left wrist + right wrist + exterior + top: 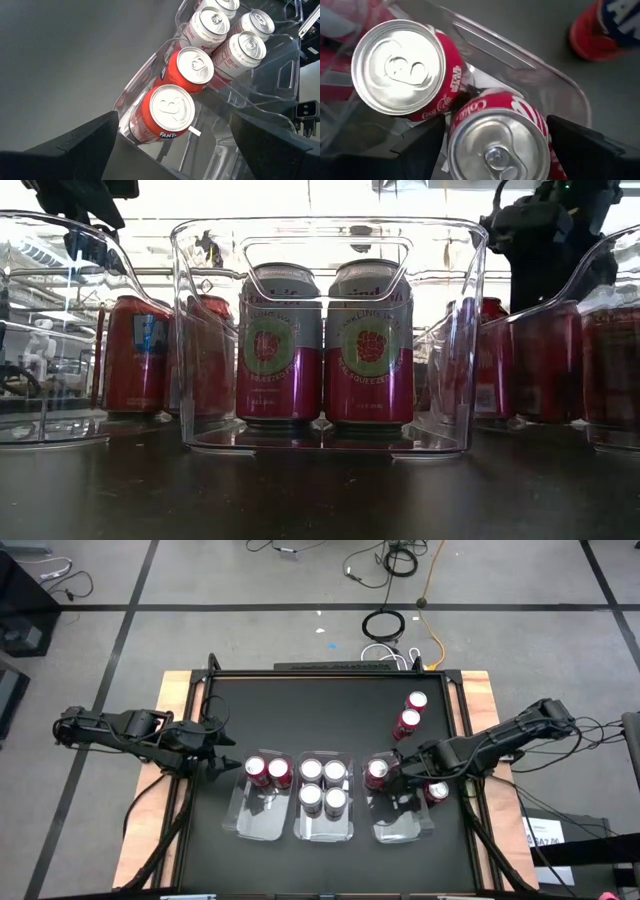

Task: Sort soda cans
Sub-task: Put the red soda can into the right transparent bin

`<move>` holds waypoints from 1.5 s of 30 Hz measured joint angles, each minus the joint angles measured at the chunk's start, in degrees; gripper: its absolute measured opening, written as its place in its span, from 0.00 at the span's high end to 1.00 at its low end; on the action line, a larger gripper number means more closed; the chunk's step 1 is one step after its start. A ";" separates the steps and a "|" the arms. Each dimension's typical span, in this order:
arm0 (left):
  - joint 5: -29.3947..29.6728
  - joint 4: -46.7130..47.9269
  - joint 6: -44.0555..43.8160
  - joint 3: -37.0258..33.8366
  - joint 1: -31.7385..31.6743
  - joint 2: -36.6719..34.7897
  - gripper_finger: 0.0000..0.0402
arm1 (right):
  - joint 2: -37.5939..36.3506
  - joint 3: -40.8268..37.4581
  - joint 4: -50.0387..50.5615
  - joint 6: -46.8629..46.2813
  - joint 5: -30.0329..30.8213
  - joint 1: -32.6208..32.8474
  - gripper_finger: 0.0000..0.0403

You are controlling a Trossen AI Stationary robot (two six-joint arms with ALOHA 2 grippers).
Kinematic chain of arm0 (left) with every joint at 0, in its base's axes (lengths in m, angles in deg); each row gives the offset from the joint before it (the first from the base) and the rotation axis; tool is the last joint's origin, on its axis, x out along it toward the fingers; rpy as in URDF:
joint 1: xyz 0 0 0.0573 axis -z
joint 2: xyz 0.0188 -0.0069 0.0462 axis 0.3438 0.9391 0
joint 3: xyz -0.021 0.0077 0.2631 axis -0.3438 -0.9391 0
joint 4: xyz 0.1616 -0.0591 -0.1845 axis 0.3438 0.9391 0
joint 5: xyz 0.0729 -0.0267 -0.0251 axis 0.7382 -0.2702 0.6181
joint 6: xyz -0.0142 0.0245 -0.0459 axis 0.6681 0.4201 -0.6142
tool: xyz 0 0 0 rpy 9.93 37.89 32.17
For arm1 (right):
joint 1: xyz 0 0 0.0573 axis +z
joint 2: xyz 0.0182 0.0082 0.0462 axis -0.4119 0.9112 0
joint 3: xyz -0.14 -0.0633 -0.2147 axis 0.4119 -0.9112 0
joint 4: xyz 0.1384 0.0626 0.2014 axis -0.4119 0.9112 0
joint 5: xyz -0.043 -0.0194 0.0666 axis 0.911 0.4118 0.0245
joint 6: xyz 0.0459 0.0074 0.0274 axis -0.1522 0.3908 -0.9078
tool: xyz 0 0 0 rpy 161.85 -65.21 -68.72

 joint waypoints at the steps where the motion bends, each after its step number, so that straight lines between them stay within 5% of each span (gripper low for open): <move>1: 0.00 0.01 0.00 0.00 0.00 0.01 0.03 | 0.00 0.00 -0.66 0.62 0.04 0.01 0.16; 14: 0.00 0.04 0.02 0.00 0.00 0.00 0.03 | -2.49 5.84 5.50 1.47 -0.27 0.01 0.16; 26: 0.00 0.07 0.04 0.00 0.00 0.01 0.03 | -4.31 21.19 31.45 -8.66 -0.62 0.17 0.15; 39: 0.00 0.22 0.07 0.00 0.00 0.00 0.03 | -18.64 3.78 26.71 -24.14 -6.62 6.11 0.16; 45: 0.94 0.22 0.09 0.00 0.00 0.01 0.03 | -19.23 -0.01 22.68 -21.40 -6.31 6.18 0.16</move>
